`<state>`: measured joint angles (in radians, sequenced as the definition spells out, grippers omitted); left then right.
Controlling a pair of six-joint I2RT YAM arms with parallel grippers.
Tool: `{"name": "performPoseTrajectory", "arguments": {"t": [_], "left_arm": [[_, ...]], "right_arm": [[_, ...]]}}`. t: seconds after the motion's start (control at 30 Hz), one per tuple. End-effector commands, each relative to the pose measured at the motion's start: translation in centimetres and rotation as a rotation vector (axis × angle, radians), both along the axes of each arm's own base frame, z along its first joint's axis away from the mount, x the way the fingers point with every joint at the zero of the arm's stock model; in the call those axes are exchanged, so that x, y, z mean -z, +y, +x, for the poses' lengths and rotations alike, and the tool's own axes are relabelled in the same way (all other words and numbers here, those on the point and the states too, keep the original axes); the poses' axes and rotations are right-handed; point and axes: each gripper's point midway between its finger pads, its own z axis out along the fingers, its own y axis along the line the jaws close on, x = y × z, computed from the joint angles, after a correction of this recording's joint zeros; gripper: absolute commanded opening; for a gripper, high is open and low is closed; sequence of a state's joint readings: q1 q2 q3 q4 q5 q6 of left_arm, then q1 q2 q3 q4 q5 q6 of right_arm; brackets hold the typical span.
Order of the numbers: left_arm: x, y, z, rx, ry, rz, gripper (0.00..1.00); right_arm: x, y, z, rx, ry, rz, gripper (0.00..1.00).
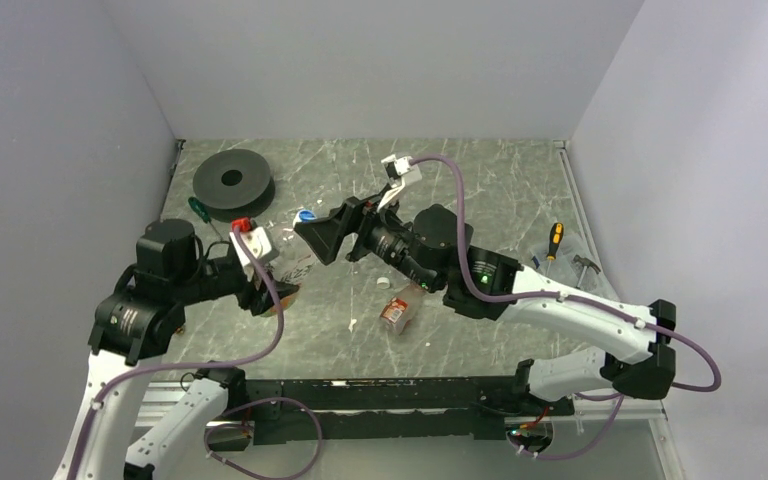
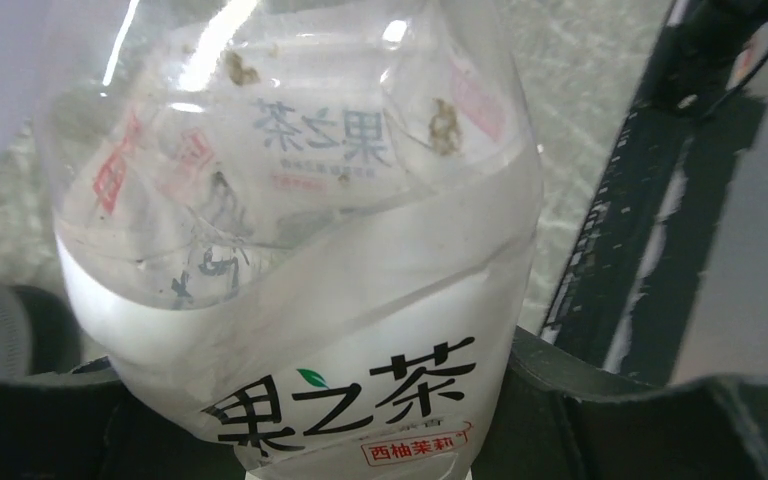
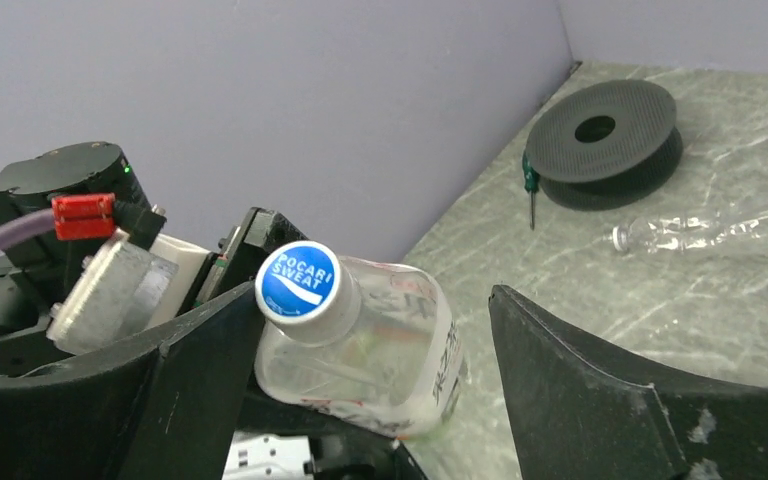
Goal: Unscrew the bottle caps
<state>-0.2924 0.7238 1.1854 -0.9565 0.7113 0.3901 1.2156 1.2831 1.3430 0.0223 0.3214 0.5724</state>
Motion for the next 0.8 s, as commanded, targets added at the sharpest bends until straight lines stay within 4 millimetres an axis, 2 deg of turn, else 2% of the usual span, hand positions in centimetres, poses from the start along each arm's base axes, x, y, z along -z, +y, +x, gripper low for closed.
{"name": "performPoseTrajectory", "arguments": {"t": [0.0, 0.23, 0.37, 0.57, 0.77], "left_arm": [[-1.3, 1.0, 1.4, -0.001, -0.282, 0.060, 0.42], [-1.4, 1.0, 1.5, -0.009, -0.275, 0.062, 0.43], [-1.4, 1.0, 1.7, -0.023, -0.248, 0.049, 0.43], [-1.3, 0.6, 2.2, -0.048, -0.173, 0.022, 0.43], [-1.5, 0.3, 2.6, -0.063, -0.132, -0.002, 0.43]], "right_arm": [[-2.6, -1.9, -0.4, -0.001, -0.017, -0.048, 0.84], [-2.4, 0.6, -0.4, -0.054, -0.011, -0.064, 0.78], [-2.9, 1.1, -0.4, -0.061, -0.030, -0.046, 0.72], [-3.8, 1.4, -0.3, -0.046, -0.071, -0.028, 0.67], [-3.5, 2.3, 0.1, -0.025, -0.089, -0.059, 0.55]]}}
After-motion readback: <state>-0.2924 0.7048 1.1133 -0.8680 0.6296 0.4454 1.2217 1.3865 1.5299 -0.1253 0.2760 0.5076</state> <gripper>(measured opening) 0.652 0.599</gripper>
